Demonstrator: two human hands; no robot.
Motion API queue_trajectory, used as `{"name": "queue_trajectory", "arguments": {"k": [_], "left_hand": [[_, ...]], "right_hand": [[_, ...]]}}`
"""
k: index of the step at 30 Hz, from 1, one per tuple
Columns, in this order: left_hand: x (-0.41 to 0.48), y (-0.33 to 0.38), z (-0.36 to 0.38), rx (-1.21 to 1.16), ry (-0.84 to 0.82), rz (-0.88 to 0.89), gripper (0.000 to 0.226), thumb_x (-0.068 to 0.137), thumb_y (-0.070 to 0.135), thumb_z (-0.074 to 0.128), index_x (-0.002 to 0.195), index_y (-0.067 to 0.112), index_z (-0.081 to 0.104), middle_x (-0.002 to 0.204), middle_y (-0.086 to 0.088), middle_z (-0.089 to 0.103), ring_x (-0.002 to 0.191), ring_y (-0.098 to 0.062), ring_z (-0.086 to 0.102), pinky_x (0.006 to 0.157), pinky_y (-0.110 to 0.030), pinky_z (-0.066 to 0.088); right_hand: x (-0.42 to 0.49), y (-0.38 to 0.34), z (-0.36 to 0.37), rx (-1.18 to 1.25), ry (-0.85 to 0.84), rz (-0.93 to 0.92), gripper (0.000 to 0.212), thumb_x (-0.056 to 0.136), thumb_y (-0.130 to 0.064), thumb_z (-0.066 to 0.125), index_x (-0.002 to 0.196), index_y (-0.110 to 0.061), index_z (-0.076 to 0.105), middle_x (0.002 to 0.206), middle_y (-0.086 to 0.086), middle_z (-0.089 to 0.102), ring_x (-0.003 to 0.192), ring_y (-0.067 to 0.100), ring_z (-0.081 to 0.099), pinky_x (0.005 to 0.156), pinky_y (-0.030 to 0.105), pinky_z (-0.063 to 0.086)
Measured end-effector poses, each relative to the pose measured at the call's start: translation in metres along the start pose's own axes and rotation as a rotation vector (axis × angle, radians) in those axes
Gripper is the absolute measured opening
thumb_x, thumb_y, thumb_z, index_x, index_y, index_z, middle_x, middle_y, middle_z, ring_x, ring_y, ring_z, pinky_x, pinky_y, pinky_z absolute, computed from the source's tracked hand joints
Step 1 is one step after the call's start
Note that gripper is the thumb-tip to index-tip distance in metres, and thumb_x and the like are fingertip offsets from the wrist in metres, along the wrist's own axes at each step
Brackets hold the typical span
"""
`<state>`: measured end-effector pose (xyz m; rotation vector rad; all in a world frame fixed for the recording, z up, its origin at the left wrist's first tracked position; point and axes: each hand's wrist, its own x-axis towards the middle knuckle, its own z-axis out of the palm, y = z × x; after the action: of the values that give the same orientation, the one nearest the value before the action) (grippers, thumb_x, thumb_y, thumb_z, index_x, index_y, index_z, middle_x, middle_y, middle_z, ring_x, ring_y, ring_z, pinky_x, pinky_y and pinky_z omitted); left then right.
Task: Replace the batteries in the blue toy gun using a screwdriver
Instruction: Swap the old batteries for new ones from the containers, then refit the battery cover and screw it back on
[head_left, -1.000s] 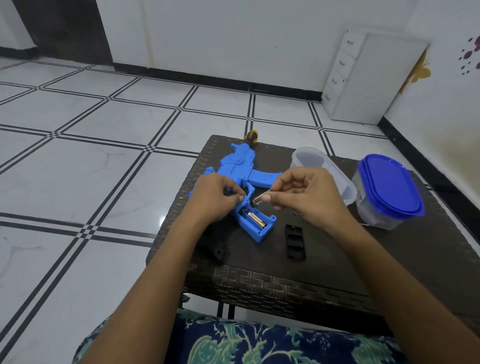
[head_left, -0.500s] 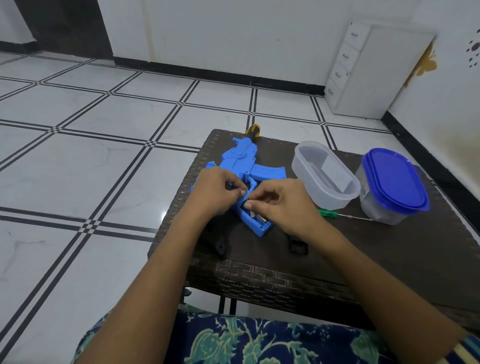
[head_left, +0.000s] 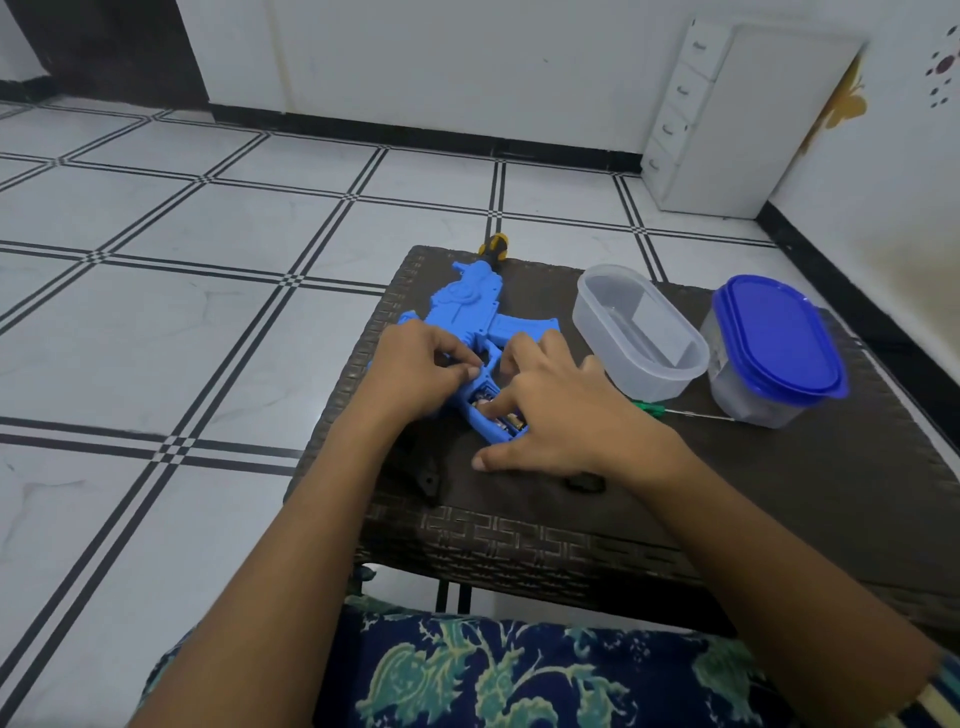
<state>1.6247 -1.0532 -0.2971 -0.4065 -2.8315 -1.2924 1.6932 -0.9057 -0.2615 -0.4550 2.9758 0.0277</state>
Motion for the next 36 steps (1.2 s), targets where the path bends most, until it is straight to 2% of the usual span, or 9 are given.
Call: {"name": "queue_trajectory", "arguments": {"k": [3,8,13,17,20,26,29,31,36], "left_hand": [[0.0,0.001,0.0,0.013,0.004,0.004,0.01,0.08,0.015,0.073,0.088,0.018,0.078,0.087,0.002,0.074,0.082,-0.009,0.065,0.063,-0.003,0.04],[0.0,0.001,0.0,0.038,0.008,0.03,0.01,0.08,0.015,0.073,0.088,0.017,0.078,0.09,0.001,0.075,0.085,-0.011,0.066,0.072,-0.013,0.044],[0.0,0.004,0.001,0.084,0.017,0.034,0.011,0.082,0.016,0.07,0.089,0.018,0.077,0.091,0.003,0.071,0.084,-0.009,0.061,0.065,-0.012,0.039],[0.0,0.01,0.004,0.148,0.019,0.046,0.013,0.084,0.019,0.066,0.092,0.019,0.076,0.086,0.009,0.065,0.081,-0.005,0.054,0.071,-0.019,0.036],[0.001,0.007,0.003,0.148,0.02,0.04,0.012,0.083,0.019,0.067,0.091,0.019,0.076,0.086,0.008,0.066,0.08,-0.004,0.053,0.071,-0.02,0.036],[-0.001,0.01,0.002,0.146,0.011,0.028,0.014,0.084,0.021,0.067,0.094,0.019,0.077,0.083,0.01,0.061,0.082,-0.006,0.053,0.072,-0.022,0.037],[-0.001,0.008,0.001,0.136,-0.002,0.024,0.014,0.084,0.02,0.067,0.094,0.019,0.077,0.088,0.007,0.065,0.084,-0.006,0.055,0.073,-0.022,0.038],[-0.002,0.008,0.001,0.119,-0.01,0.026,0.015,0.084,0.019,0.067,0.095,0.018,0.077,0.089,0.007,0.067,0.086,-0.008,0.059,0.069,-0.02,0.04],[-0.001,0.01,0.001,0.117,-0.017,0.019,0.015,0.085,0.02,0.067,0.096,0.02,0.076,0.09,0.005,0.067,0.083,-0.014,0.063,0.057,-0.015,0.042]], "right_hand": [[0.004,-0.001,0.002,-0.037,0.038,-0.013,0.05,0.076,-0.073,0.056,0.096,-0.03,0.071,0.115,0.001,0.034,0.113,0.023,0.028,0.088,0.05,0.035],[-0.001,0.016,0.012,0.303,0.025,0.053,0.048,0.077,-0.076,0.054,0.104,-0.04,0.072,0.113,-0.007,0.037,0.113,0.015,0.028,0.091,0.045,0.029],[-0.014,0.047,-0.003,0.606,0.311,0.187,0.013,0.086,-0.031,0.068,0.089,-0.02,0.075,0.094,0.0,0.06,0.086,0.009,0.055,0.077,0.026,0.044],[-0.035,0.058,-0.008,0.477,0.031,0.481,0.052,0.067,-0.051,0.082,0.073,-0.002,0.064,0.069,0.013,0.06,0.067,0.014,0.055,0.057,0.028,0.039],[-0.039,0.038,0.01,0.402,-0.042,0.549,0.068,0.055,-0.067,0.081,0.069,-0.01,0.046,0.067,0.004,0.05,0.062,0.016,0.047,0.05,0.029,0.029],[-0.031,0.039,0.012,0.472,-0.028,0.546,0.041,0.07,-0.039,0.079,0.092,-0.007,0.064,0.093,0.011,0.066,0.083,0.024,0.062,0.065,0.038,0.054],[-0.038,0.048,0.0,0.723,0.101,0.513,0.024,0.082,-0.017,0.068,0.104,-0.009,0.069,0.092,0.01,0.069,0.079,0.02,0.065,0.063,0.03,0.056],[-0.04,0.05,-0.008,1.121,0.188,0.476,0.022,0.084,-0.001,0.066,0.104,-0.009,0.064,0.093,0.011,0.069,0.084,0.019,0.069,0.06,0.025,0.058],[-0.029,0.042,-0.001,1.821,0.348,0.438,0.027,0.081,0.014,0.063,0.094,-0.008,0.054,0.095,0.019,0.066,0.092,0.029,0.072,0.079,0.041,0.061]]}}
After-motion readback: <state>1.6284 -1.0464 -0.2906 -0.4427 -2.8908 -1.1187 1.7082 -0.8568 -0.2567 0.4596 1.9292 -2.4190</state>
